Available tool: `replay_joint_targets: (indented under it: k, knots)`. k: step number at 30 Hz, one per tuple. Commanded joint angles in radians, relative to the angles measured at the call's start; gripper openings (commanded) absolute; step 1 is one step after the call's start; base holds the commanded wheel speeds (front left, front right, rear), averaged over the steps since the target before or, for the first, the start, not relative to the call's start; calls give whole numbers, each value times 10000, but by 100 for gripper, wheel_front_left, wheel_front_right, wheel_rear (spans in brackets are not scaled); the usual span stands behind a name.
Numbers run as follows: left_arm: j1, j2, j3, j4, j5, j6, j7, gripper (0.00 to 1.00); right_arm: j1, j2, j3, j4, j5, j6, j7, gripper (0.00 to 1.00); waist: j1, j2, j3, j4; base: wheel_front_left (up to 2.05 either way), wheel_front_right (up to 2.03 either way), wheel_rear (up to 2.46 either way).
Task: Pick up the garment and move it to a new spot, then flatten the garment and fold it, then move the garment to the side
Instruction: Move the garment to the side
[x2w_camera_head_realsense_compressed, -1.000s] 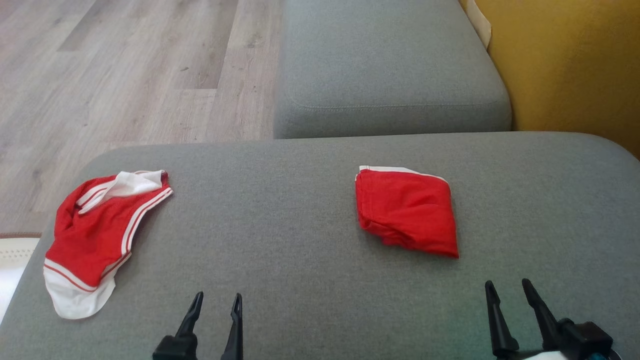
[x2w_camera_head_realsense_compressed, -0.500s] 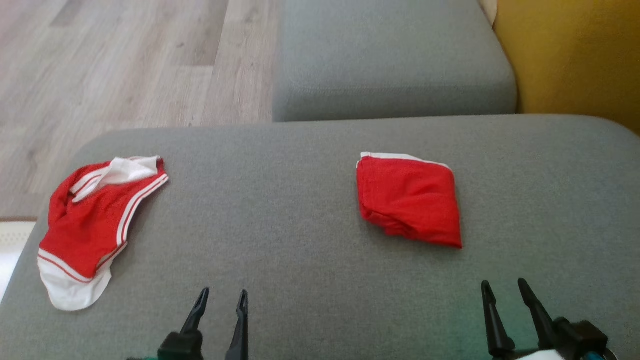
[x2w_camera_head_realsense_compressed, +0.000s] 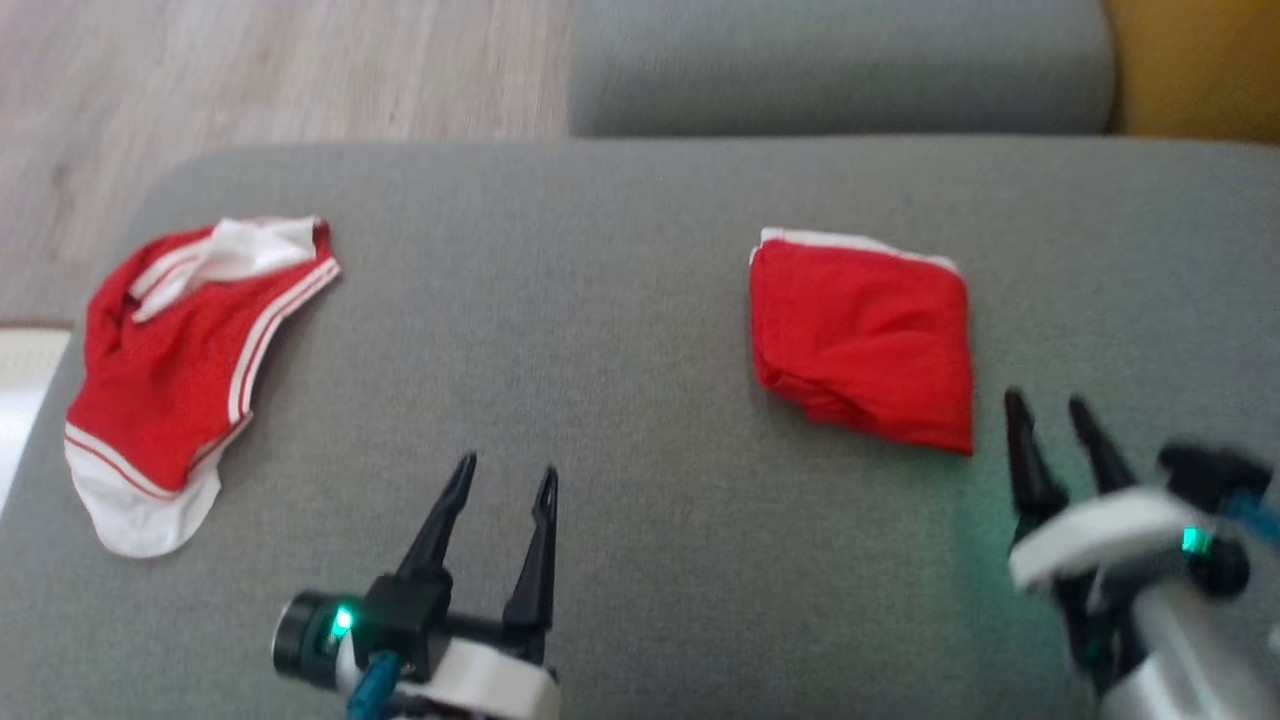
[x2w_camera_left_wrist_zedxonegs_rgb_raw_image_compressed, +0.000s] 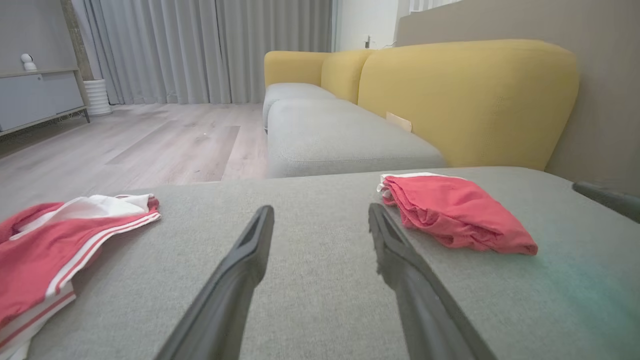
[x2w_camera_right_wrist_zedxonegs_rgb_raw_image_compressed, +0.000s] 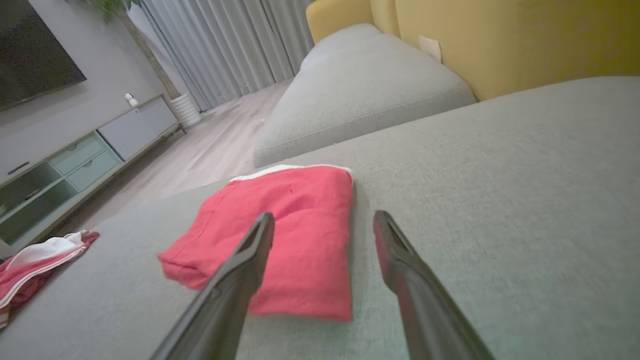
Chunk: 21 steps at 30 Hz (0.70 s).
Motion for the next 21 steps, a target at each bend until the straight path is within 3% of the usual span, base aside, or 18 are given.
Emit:
replay_joint_targets:
  k: [1, 8, 16, 19, 20, 21]
  knots:
    - [-648, -30, 235, -430, -74, 82, -61, 100, -704, -276, 277, -186, 222, -9, 142, 100, 0, 0, 436, 119, 0, 0, 0]
    - [-1339, -30, -132, -631, -199, 149, -61, 100, -2871, -895, 321, 1334, 2038, -9, 1866, 100, 0, 0, 1494, 329, 0, 0, 0]
    - [-1782, -30, -289, -612, -238, 190, -61, 100, -3711, -1159, 674, 2503, 2522, -9, 2470, 100, 0, 0, 1936, 553, 0, 0, 0]
    - [-1871, -30, -339, -640, -263, 221, -61, 100, -3797, -1148, 914, 2651, 2781, -9, 2560, 87, 0, 0, 1959, 575, 0, 0, 0]
    - [-1890, -30, -356, -640, -267, 221, -61, 100, -3808, -1145, 995, 2706, 2874, -9, 2592, 74, 0, 0, 1953, 578, 0, 0, 0]
    - [-1908, -30, -368, -638, -269, 218, -61, 100, -3823, -1159, 1089, 2755, 2942, -9, 2613, 52, 0, 0, 1950, 580, 0, 0, 0]
